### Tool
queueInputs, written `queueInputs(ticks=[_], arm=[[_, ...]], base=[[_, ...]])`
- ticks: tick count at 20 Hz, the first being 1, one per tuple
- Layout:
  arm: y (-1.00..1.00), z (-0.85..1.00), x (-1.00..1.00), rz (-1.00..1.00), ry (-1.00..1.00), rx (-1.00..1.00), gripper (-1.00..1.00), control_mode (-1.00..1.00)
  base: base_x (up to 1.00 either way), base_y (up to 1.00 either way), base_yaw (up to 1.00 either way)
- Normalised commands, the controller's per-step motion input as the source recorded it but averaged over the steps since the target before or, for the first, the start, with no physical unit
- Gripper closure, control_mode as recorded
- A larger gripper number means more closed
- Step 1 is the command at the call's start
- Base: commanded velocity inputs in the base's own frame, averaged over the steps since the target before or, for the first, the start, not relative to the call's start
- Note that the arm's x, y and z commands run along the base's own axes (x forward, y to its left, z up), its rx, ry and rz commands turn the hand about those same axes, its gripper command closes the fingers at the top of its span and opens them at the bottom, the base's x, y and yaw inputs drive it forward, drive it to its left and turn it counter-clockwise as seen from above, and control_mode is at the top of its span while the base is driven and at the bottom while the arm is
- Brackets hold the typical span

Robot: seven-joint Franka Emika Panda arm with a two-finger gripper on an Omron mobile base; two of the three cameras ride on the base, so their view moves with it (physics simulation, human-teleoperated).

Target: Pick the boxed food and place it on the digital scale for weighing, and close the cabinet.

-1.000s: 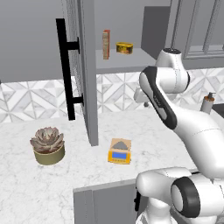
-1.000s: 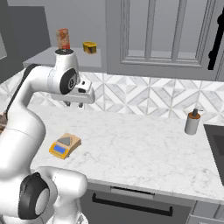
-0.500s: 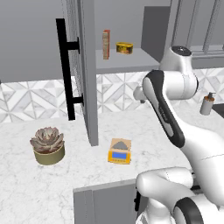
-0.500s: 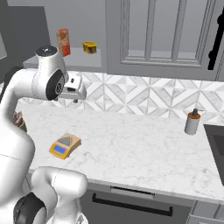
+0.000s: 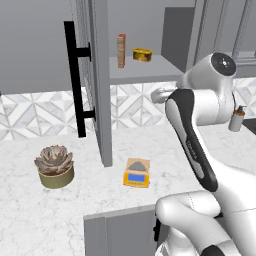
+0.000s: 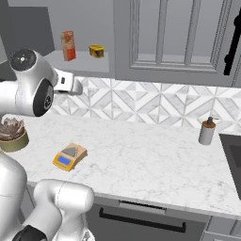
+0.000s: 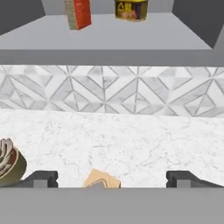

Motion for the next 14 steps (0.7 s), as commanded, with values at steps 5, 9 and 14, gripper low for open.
queueInputs(ticks=[5,9,14], arm=[[0.04,0.60,-0.11,0.00,-0.31,0.00,-1.00,-1.00],[0.14,0.62,0.00,0.00,-0.17,0.00,-1.00,-1.00],[0.10,0.38,0.00,0.00,-0.13,0.00,-1.00,-1.00]], base=[[0.00,0.00,0.00],[0.00,0.00,0.00],[0.00,0.00,0.00]])
